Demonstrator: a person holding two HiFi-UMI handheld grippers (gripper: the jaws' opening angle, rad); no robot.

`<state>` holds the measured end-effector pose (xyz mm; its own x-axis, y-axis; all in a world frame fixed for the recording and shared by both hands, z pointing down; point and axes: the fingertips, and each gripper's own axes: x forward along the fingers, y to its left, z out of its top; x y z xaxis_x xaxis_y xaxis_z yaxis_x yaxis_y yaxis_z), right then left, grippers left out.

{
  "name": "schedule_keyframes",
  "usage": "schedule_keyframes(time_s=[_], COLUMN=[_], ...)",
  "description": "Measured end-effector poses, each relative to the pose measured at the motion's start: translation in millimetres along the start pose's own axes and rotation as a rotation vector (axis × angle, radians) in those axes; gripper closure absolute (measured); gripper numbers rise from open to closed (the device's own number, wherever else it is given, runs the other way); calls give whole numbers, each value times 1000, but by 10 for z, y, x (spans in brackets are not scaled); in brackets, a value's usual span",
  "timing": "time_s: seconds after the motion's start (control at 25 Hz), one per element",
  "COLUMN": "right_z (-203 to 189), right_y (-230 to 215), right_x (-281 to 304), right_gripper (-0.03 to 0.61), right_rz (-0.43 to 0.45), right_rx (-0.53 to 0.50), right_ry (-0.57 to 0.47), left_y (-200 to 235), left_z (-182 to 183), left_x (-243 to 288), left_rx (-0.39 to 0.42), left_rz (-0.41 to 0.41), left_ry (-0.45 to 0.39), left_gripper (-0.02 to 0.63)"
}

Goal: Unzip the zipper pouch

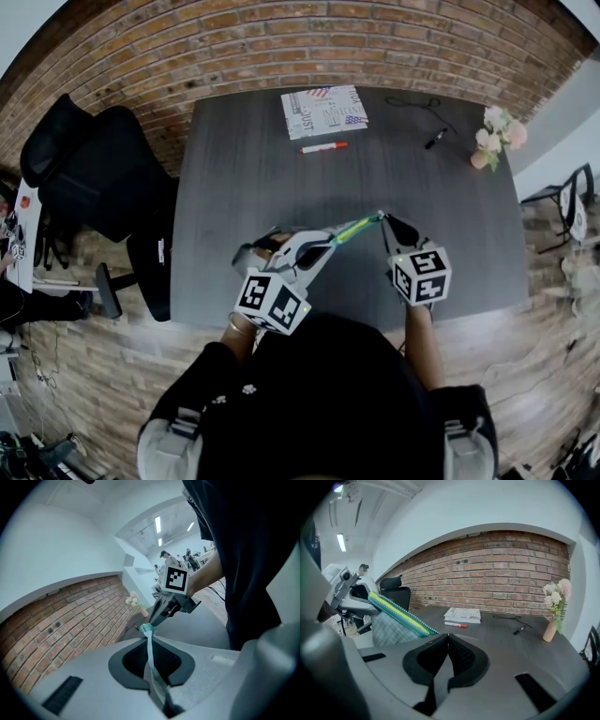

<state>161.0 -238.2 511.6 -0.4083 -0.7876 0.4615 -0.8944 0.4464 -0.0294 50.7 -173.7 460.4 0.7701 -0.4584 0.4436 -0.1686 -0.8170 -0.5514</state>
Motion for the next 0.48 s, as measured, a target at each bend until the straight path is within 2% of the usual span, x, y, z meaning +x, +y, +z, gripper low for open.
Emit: schedule_keyframes(time_s=[0.48], right_z=[-20], right_y=[-57], right_x=[-17], right_gripper=[575], right_rz=[-16], right_rx=[11], right_ry=[-1], left_y=[12], left_z=[8], left_x=[-28], left_rx=[-19], left_rz=[0], left_ry=[-11], left_gripper=[608])
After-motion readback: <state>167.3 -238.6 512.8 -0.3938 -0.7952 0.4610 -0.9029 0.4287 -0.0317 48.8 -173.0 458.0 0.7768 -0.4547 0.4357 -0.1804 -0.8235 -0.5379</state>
